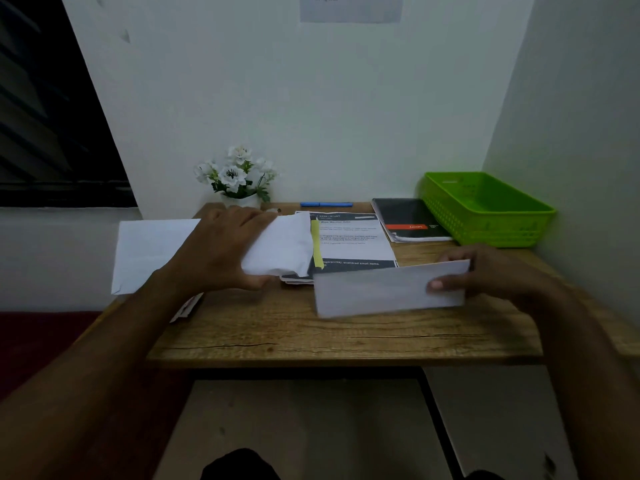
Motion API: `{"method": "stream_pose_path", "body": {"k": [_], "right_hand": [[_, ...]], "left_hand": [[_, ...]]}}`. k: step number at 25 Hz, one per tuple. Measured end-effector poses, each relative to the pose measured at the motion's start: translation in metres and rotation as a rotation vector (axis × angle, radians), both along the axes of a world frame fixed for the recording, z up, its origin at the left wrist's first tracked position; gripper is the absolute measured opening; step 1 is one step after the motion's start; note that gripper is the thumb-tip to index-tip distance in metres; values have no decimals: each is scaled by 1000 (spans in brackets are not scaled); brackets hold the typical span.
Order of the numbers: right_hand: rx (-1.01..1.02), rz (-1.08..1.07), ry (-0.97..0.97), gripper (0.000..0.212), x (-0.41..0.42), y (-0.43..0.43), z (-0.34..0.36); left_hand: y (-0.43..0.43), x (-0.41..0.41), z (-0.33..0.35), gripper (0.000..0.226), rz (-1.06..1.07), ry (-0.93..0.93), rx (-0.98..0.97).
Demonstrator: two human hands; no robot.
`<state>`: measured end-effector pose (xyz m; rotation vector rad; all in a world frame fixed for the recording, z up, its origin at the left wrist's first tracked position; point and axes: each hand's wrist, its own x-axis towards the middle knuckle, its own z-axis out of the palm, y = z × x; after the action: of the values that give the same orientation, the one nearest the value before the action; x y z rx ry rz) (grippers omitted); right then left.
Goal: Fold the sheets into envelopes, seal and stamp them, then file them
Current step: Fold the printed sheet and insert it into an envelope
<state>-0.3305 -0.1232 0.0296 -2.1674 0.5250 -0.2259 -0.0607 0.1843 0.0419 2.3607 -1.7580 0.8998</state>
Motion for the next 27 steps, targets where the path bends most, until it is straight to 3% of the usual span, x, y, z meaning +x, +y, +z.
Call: {"method": "stream_pose_path", "body": {"k": [5,10,27], "right_hand": [[292,-175,-388,46,-6,-3,-9],[402,-264,-565,43,5,6,-19],[298,-193,-467,35,12,17,-16]], "left_hand": [[2,4,0,100,11,-3,6],[-1,-3,-2,98,-13,23,-18],[-8,-9,-1,102,-69,32,-36]]}}
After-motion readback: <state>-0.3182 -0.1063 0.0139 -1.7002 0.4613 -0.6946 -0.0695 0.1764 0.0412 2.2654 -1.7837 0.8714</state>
